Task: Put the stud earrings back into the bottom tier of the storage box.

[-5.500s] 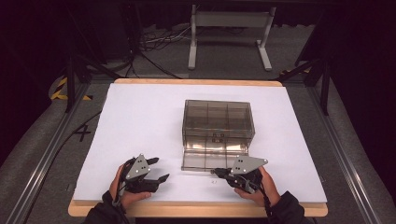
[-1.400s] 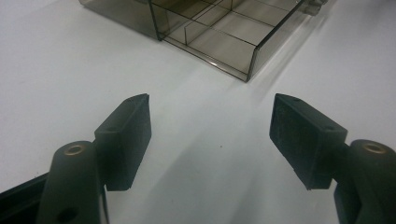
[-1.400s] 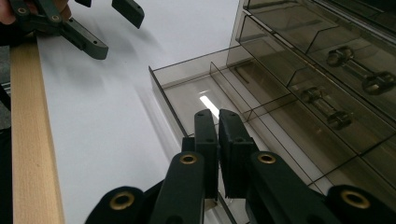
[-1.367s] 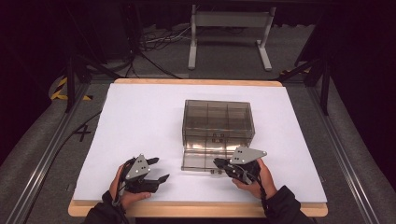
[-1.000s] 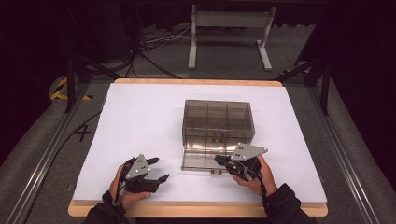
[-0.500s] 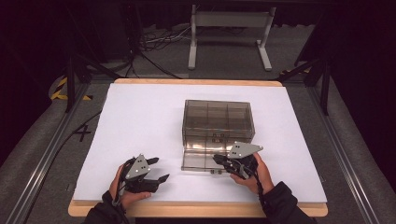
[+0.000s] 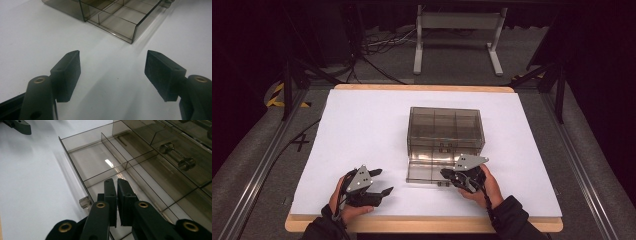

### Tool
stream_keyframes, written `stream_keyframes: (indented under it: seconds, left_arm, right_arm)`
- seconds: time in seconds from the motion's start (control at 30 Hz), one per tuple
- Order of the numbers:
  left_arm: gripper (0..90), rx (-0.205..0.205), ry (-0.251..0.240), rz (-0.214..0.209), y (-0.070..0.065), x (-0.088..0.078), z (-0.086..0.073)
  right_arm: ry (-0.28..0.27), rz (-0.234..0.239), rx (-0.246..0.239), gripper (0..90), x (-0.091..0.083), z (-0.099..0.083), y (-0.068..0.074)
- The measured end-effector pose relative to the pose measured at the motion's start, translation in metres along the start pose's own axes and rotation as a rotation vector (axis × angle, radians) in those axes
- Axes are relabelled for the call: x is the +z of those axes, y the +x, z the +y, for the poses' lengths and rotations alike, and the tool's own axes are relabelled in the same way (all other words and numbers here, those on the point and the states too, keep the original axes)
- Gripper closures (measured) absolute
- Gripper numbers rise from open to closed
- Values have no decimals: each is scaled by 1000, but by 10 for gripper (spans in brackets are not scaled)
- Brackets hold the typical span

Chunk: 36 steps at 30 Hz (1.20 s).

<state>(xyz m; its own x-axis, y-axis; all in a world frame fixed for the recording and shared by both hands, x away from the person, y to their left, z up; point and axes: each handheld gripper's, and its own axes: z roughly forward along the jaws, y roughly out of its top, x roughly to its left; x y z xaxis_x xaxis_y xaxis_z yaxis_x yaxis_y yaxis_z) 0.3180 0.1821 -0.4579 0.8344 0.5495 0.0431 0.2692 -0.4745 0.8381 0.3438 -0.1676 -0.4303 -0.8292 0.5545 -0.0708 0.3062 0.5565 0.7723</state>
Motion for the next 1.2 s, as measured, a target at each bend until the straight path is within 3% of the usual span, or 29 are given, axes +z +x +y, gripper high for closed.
stream_keyframes:
  seconds: [0.93,1.03,1.2]
  left_arm:
    - [304,6,4,3,-1,0,0]
    - [339,13,3,3,-1,0,0]
    - [378,11,2,-10,-1,0,0]
  right_arm:
    - [0,-14,12,851,-3,-2,-2]
    - [-6,-17,1,900,-7,0,-2]
    - [-26,-18,-13,900,-14,3,-1]
